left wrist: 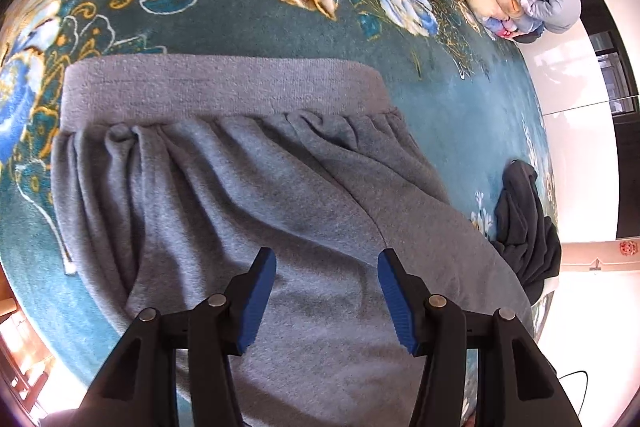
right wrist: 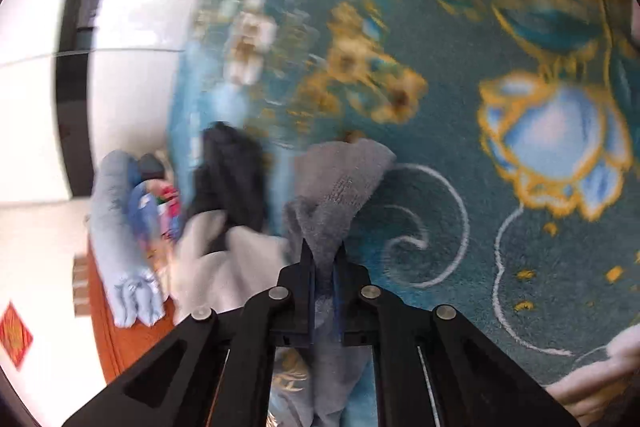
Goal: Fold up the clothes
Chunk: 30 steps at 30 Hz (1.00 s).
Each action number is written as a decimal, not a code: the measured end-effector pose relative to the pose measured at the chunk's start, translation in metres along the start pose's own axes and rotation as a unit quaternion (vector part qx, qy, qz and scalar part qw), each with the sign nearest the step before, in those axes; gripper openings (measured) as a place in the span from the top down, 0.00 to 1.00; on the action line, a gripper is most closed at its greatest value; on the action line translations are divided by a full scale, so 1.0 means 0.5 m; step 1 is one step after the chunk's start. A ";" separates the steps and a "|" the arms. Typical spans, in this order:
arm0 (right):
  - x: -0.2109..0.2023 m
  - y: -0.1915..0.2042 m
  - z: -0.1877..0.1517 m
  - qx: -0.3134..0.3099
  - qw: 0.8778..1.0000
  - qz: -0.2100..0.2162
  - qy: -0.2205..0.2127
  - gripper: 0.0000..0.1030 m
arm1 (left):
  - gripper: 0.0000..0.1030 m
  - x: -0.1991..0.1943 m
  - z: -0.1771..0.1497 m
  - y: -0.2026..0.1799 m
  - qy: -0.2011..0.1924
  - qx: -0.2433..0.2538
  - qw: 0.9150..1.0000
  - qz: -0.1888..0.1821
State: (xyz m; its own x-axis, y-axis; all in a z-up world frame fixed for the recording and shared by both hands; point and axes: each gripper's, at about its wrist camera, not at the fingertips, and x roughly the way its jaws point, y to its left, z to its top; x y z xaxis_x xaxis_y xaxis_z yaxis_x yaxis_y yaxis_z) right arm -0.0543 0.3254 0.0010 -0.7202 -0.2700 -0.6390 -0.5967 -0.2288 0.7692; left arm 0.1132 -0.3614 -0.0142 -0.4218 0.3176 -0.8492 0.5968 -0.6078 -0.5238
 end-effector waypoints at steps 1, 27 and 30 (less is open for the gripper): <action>-0.032 0.017 -0.002 -0.020 1.000 -0.001 -0.009 0.94 | 0.45 -0.002 0.000 -0.001 0.000 0.000 1.000 -0.002; 0.038 0.196 -0.171 -0.371 0.916 -0.084 0.129 0.81 | 0.40 0.004 0.185 -0.122 -0.043 0.123 0.988 0.086; 0.121 0.203 -0.295 -0.449 0.863 -0.084 0.218 0.71 | 0.39 0.033 0.222 -0.112 -0.043 0.131 0.984 0.116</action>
State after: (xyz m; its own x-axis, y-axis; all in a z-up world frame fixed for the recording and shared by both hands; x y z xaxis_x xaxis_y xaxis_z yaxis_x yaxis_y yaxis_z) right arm -0.1061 0.1481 0.0400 -0.3324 -0.4432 -0.8325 -0.0252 -0.8783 0.4775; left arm -0.0031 -0.4027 0.0084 -0.3573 0.0917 -0.9295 0.4926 -0.8270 -0.2710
